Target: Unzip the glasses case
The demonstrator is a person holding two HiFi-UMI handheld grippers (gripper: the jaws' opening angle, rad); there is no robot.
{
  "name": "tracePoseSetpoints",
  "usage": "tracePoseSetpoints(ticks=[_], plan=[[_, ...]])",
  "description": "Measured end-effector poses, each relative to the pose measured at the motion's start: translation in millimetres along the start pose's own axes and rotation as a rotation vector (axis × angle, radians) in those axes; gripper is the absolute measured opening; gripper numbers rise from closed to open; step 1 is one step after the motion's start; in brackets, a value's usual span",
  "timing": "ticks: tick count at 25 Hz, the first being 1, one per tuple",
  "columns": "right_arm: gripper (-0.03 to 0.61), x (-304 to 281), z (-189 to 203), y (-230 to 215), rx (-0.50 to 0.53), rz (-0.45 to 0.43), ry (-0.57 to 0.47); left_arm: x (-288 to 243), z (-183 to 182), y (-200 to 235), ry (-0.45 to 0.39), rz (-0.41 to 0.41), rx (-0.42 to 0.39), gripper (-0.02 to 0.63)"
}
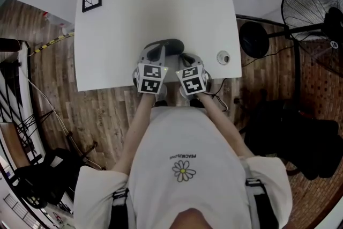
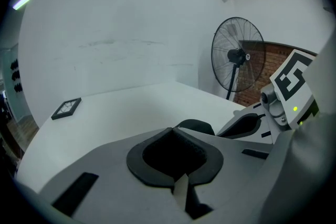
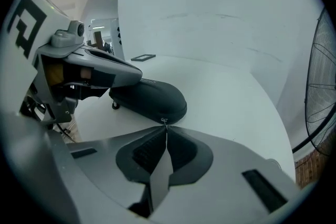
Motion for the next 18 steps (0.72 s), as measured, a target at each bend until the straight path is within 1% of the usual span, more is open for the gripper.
tracePoseSetpoints(ticks=[4, 10, 14, 18], plan=[[0.008, 0.7, 5.5, 1.8, 0.011, -0.024, 0.014, 1.0, 4.1, -3.0, 0.01, 0.009, -0.003, 0.015], [0.008, 2.6, 12.9, -3.9, 0.007, -0.014, 0.048, 2.6, 7.4, -10.4, 0.001, -0.025, -0.09, 0.015], [0.006, 3.0, 14.1, -3.9, 0.081, 0.018, 0.066, 3.1, 11.0, -12.2, 0.028, -0.004, -0.069, 0.014], [0.006, 7.9, 11.0, -5.0, 0.154, 0.034, 0.068, 0.1, 8.4, -11.2, 0.046, -0.021, -0.104, 0.014]])
Point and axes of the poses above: the fingertips, and each gripper's own axes: x backward along the fingers, y to its left, z out of its underside, the point moved 2 cm from there along x, backward along the fingers, and after that the axes turned 10 degrees about y, right-handed, at the moved point
